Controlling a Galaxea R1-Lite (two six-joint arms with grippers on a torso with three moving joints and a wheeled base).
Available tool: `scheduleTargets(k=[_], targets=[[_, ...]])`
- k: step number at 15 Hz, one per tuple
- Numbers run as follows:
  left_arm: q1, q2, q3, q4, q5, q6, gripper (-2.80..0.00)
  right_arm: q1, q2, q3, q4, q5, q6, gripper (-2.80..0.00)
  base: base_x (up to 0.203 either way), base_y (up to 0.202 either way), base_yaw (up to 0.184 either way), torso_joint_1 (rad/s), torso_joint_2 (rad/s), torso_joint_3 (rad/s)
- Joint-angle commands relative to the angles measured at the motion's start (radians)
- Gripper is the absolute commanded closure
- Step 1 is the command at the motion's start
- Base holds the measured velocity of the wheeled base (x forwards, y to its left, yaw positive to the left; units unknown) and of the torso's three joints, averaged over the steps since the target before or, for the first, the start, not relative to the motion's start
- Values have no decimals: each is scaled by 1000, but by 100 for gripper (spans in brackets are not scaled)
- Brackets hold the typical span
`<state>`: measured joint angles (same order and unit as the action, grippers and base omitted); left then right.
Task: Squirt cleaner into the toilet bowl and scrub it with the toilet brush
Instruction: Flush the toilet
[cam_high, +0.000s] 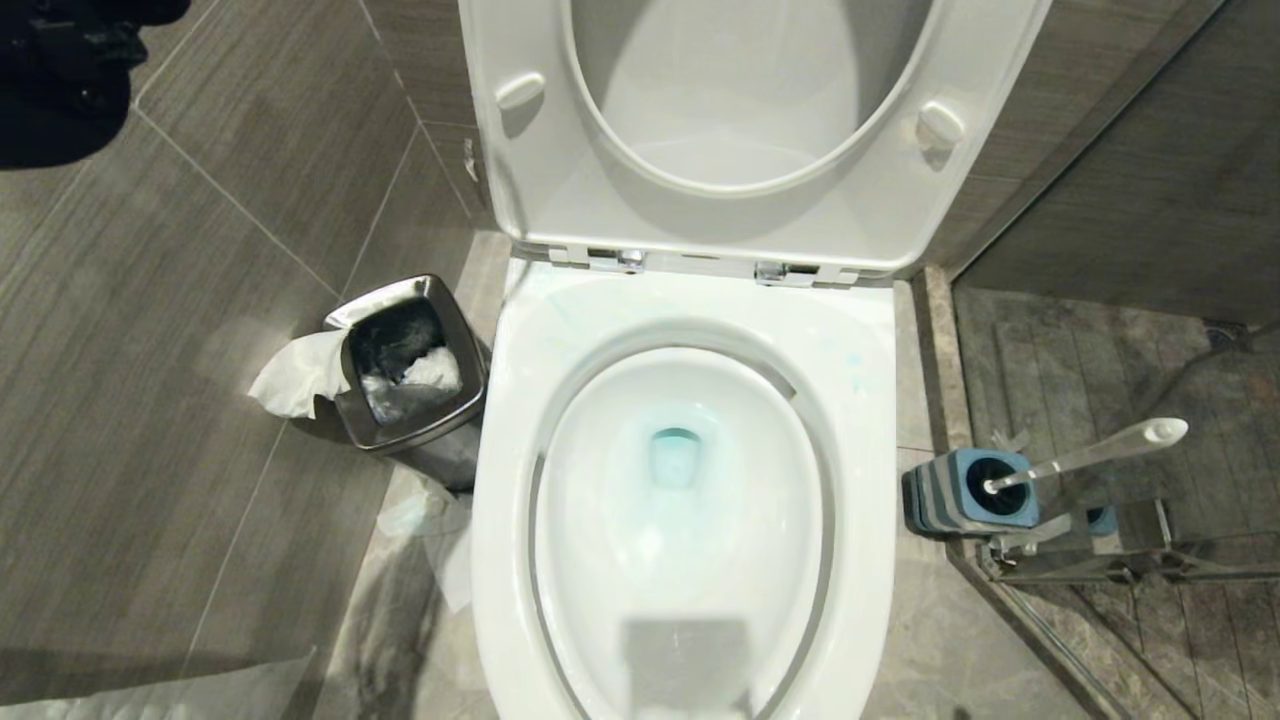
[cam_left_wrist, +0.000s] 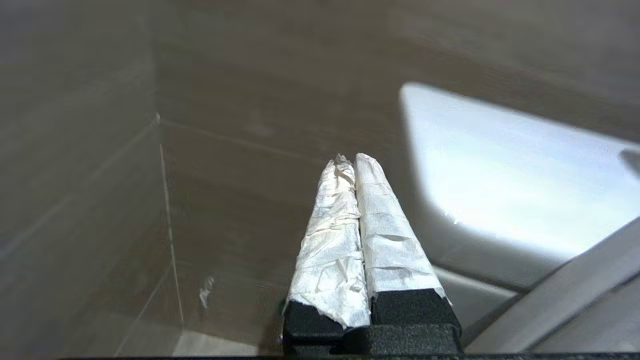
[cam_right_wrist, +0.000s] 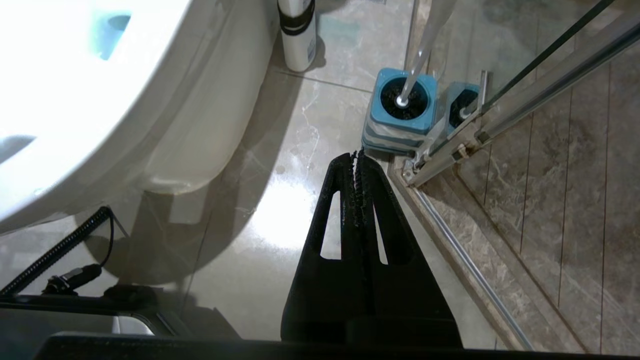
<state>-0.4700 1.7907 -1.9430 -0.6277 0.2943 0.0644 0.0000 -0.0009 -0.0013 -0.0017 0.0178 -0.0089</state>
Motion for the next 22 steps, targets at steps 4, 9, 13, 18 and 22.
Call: scheduleTargets(k=[4, 9, 13, 18, 22], targets=[[-30, 7, 1, -3, 2, 2, 0, 0, 1, 0, 0, 1, 0, 0, 0, 0, 0, 4, 2, -179], [-30, -5, 1, -4, 2, 0, 0, 0, 1, 0, 0, 1, 0, 0, 0, 0, 0, 1, 3, -44], [-32, -2, 2, -9, -3, 0, 0, 0, 1, 0, 0, 1, 0, 0, 0, 0, 0, 0, 0, 0], [-35, 49, 2, -149, -9, 0, 0, 0, 1, 0, 0, 1, 0, 0, 0, 0, 0, 0, 0, 0], [-44, 62, 2, -149, -10, 0, 0, 0, 1, 0, 0, 1, 0, 0, 0, 0, 0, 0, 0, 0]])
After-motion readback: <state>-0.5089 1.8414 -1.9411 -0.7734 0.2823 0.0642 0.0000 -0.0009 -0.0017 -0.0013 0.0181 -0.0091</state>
